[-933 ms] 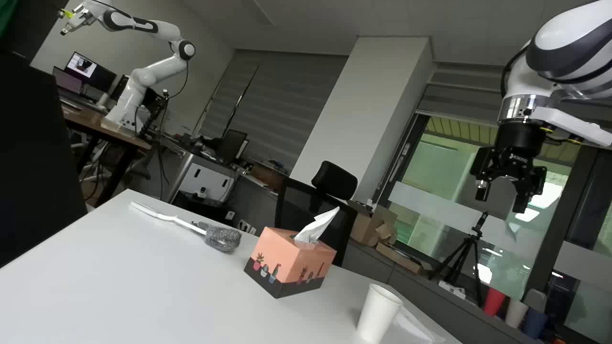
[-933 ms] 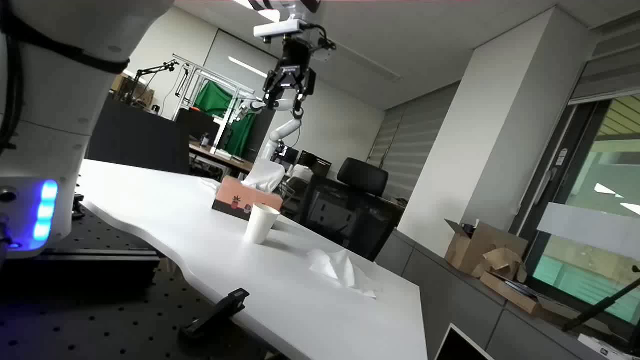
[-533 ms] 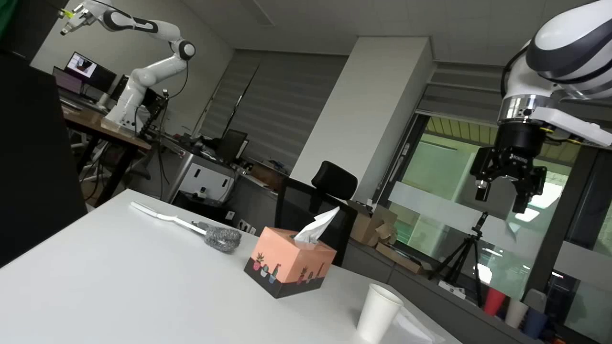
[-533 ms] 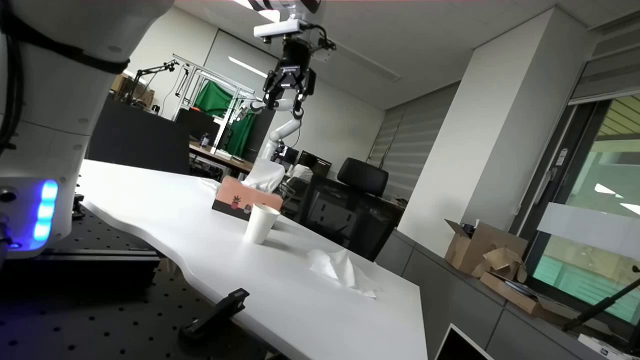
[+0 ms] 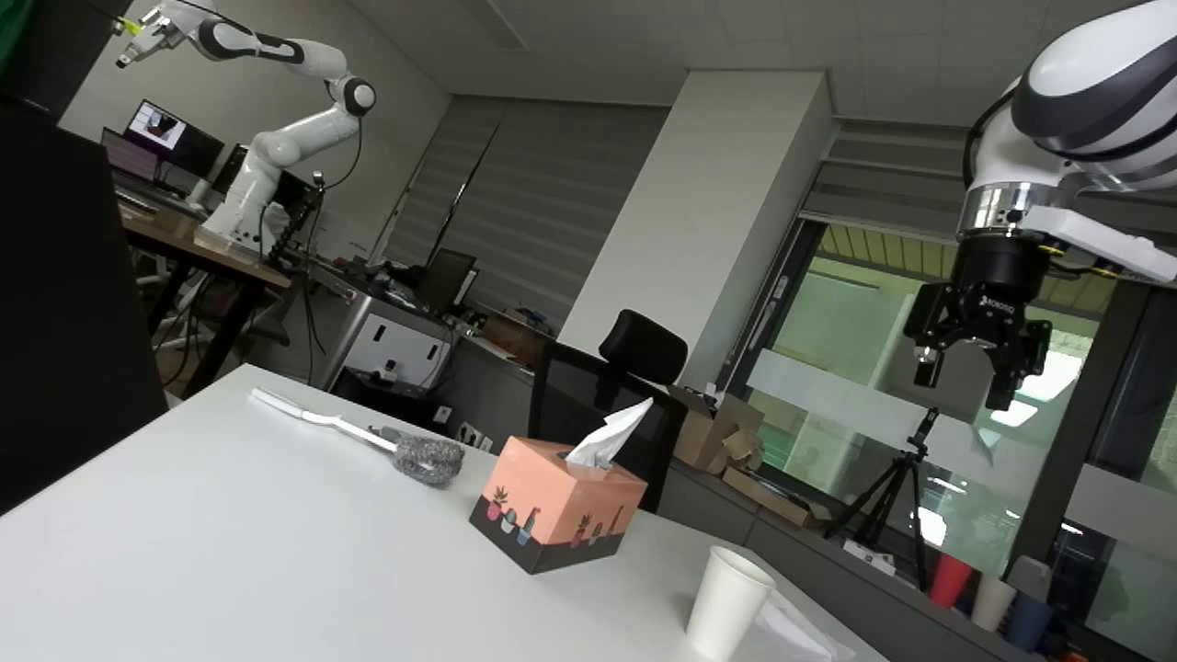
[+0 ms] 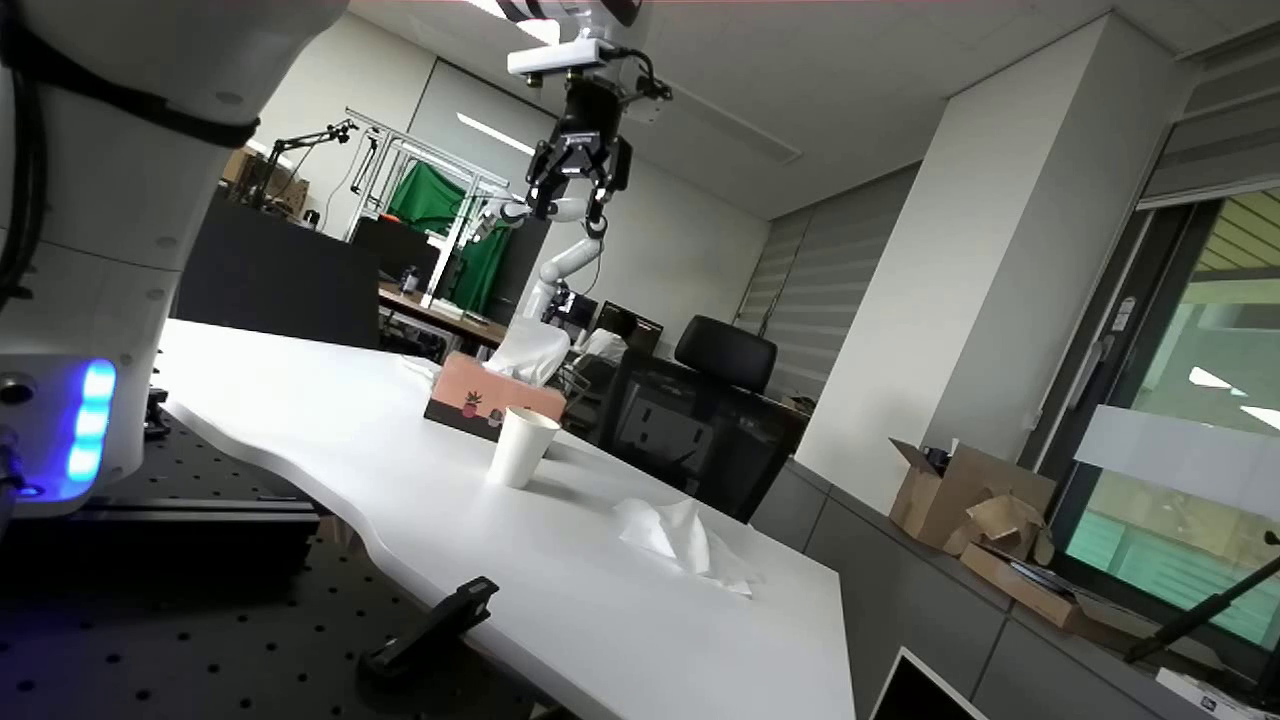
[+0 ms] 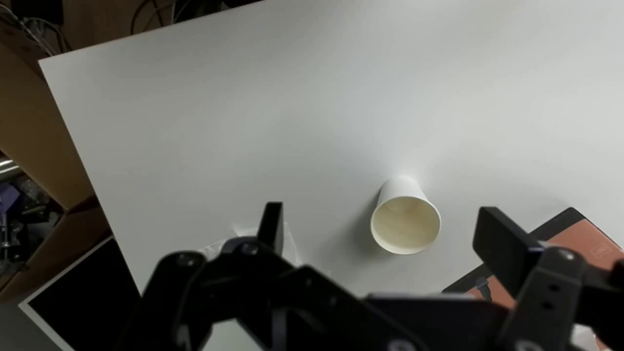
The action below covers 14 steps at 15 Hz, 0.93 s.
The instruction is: Remove a tissue from the box and put it on the table
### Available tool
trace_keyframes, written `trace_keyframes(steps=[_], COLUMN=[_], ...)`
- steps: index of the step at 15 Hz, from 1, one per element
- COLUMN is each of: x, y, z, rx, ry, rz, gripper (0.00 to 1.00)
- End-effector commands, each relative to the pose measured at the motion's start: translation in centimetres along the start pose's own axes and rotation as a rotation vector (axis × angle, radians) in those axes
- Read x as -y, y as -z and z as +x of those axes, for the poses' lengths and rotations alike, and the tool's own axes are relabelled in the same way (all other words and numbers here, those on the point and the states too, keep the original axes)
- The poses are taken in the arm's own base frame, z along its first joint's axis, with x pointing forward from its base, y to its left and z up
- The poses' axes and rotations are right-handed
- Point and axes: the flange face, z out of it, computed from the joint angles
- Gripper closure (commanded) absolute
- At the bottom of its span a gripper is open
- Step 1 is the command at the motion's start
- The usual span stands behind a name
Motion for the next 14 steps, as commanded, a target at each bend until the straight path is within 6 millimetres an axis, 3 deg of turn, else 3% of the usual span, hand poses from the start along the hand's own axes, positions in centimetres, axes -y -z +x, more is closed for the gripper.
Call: trace_keyframes(steps=[1, 6, 9, 14], x=[0.0, 0.0, -0.2, 1.4], y=[0.1, 0.1, 0.2, -0.4], z=[0.0, 0.0, 2.2, 7.7], rx=[0.001, 0.001, -0.072, -0.230], ry=[0.000, 0.000, -0.056, -0.124], rz=[0.000, 0.000, 0.013, 0.069], gripper=[0.00, 0.00, 0.00, 0.00])
